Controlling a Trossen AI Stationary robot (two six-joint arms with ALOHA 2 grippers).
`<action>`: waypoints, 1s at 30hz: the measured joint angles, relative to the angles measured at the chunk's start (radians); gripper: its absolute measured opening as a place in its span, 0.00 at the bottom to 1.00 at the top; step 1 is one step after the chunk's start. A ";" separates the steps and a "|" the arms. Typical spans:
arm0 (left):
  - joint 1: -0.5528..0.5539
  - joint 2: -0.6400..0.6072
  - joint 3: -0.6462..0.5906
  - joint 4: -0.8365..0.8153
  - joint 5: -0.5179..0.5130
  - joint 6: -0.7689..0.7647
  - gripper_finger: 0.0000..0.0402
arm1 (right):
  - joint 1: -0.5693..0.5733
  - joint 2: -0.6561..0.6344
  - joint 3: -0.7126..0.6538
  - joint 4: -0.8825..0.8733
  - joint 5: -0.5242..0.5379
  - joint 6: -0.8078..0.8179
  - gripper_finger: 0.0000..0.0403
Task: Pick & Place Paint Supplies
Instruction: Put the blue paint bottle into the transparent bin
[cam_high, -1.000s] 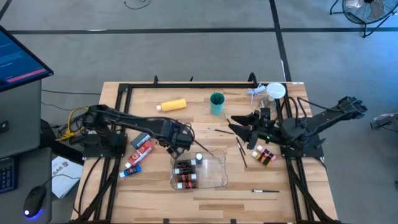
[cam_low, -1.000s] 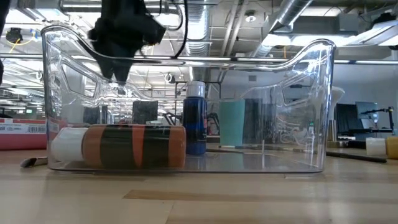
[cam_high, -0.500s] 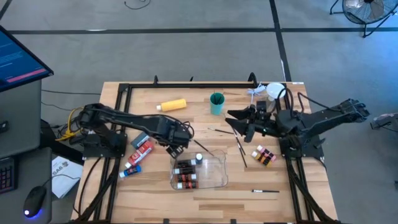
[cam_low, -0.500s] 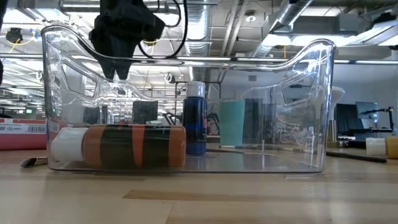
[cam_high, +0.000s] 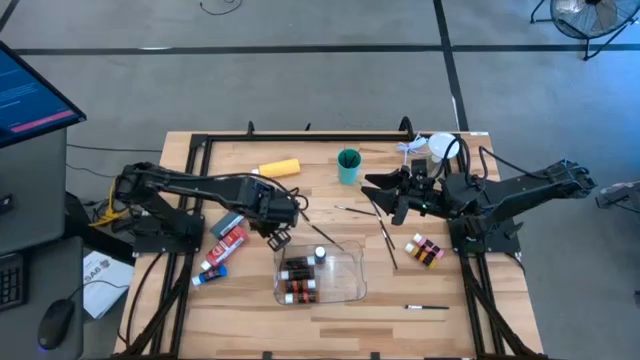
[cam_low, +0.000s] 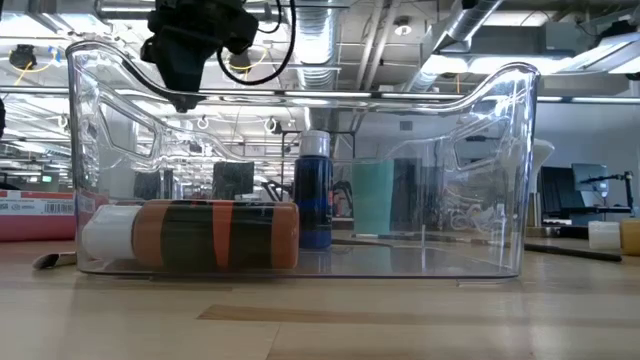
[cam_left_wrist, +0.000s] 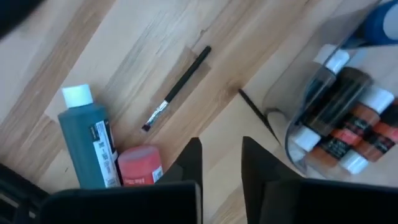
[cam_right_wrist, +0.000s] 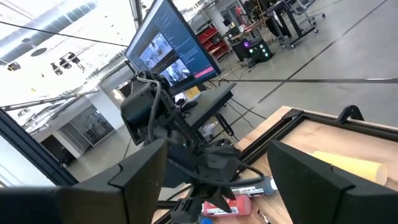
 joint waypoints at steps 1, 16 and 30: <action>0.000 -0.009 -0.008 -0.002 0.013 0.004 0.07 | 0.000 0.000 0.000 0.000 0.000 0.000 0.67; -0.064 -0.328 -0.437 0.008 0.316 -0.078 0.01 | 0.008 0.000 0.000 -0.010 -0.023 -0.002 0.67; -0.337 -0.463 -0.637 0.174 0.325 -0.213 0.00 | -0.002 0.000 0.000 -0.016 -0.023 -0.001 0.67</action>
